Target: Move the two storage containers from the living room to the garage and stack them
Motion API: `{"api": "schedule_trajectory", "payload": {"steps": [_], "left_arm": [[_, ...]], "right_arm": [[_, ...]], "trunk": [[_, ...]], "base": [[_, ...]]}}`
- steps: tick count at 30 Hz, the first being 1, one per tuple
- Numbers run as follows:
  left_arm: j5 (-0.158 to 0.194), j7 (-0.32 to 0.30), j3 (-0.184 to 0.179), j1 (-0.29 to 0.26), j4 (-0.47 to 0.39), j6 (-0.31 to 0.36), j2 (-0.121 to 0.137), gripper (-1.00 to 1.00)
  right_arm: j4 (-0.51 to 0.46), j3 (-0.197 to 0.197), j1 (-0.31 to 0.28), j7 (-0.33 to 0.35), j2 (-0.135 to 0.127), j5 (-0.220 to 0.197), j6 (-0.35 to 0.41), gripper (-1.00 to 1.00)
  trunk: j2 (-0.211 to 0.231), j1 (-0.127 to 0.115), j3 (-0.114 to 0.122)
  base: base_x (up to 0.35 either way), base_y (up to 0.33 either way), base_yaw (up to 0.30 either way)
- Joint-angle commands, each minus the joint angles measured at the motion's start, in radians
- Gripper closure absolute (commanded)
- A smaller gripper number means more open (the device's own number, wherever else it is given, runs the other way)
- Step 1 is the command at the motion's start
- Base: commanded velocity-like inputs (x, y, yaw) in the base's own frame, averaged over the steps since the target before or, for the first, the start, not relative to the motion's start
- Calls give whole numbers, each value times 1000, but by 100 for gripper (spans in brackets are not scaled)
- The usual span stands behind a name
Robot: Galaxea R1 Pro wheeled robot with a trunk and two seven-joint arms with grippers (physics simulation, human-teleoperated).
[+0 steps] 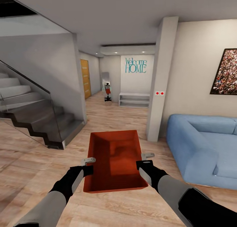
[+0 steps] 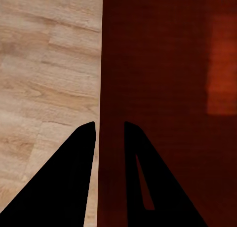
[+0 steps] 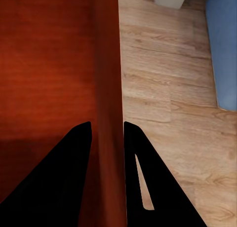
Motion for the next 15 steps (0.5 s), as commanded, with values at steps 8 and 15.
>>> {"api": "schedule_trajectory", "payload": {"steps": [8,15], "left_arm": [[-15,56,9,0,1,7,0,100],[-15,56,9,0,1,7,0,100]], "right_arm": [[-18,12,0,5,0,2,5,100],[-18,12,0,5,-1,2,5,100]], "trunk": [[-1,1,0],[-1,1,0]], "base": [[323,0,0],[323,0,0]]}}
